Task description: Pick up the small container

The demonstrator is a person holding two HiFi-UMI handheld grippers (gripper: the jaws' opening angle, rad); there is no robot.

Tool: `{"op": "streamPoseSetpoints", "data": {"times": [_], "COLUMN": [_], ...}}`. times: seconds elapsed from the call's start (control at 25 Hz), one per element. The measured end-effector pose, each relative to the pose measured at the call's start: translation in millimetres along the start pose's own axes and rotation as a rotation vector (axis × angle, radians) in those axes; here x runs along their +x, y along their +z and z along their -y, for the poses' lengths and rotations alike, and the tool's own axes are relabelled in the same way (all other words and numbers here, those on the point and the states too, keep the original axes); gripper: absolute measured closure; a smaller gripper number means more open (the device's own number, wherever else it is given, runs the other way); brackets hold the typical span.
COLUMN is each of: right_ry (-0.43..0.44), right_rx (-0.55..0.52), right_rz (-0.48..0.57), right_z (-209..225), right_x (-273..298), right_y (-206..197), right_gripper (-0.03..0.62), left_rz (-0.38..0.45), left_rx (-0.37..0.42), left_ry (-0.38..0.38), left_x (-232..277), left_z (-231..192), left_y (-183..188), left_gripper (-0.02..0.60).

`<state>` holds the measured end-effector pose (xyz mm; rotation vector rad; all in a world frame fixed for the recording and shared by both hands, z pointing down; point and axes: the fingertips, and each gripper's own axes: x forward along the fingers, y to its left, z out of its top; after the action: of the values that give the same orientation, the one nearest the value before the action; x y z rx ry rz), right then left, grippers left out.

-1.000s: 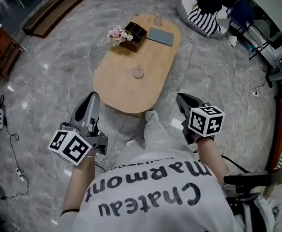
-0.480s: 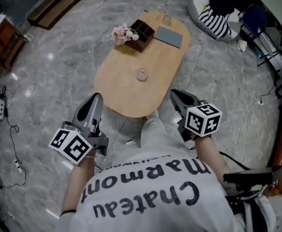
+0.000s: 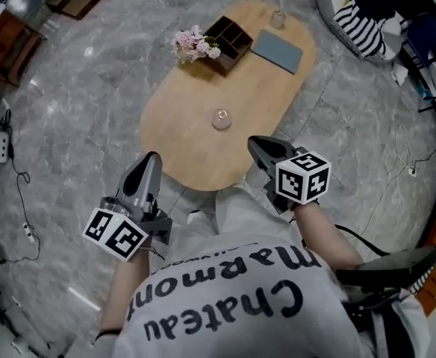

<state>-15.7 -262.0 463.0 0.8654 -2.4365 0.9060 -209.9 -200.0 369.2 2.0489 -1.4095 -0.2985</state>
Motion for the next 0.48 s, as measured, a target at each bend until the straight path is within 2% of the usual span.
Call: {"op": "streamPoseSetpoints", "data": {"times": [0.12, 0.2, 0.36, 0.48], "right_ry": [0.063, 0.090, 0.098, 0.111], "right_rx": [0.020, 0.032, 0.040, 0.055], "right_rz": [-0.040, -0.083, -0.158, -0.198], "right_z": [24.0, 41.5, 82.7, 106.9], "right_x": [26.8, 43.3, 78.2, 103.9], "right_y": [1.6, -2.2, -8.2, -16.3], "right_gripper": [0.580, 0.580, 0.580, 0.580], "left_rz": [-0.007, -0.026, -0.081, -0.121], "left_rx": [0.012, 0.011, -0.061, -0.073], "left_ry": [0.012, 0.047, 0.088, 0.110], "left_x": [30.2, 44.7, 69.3, 78.2], "left_z": [-7.1, -14.3, -30.3, -42.0], "left_y": [-12.1, -22.5, -44.1, -58.6], "left_gripper": [0.566, 0.566, 0.566, 0.567]}}
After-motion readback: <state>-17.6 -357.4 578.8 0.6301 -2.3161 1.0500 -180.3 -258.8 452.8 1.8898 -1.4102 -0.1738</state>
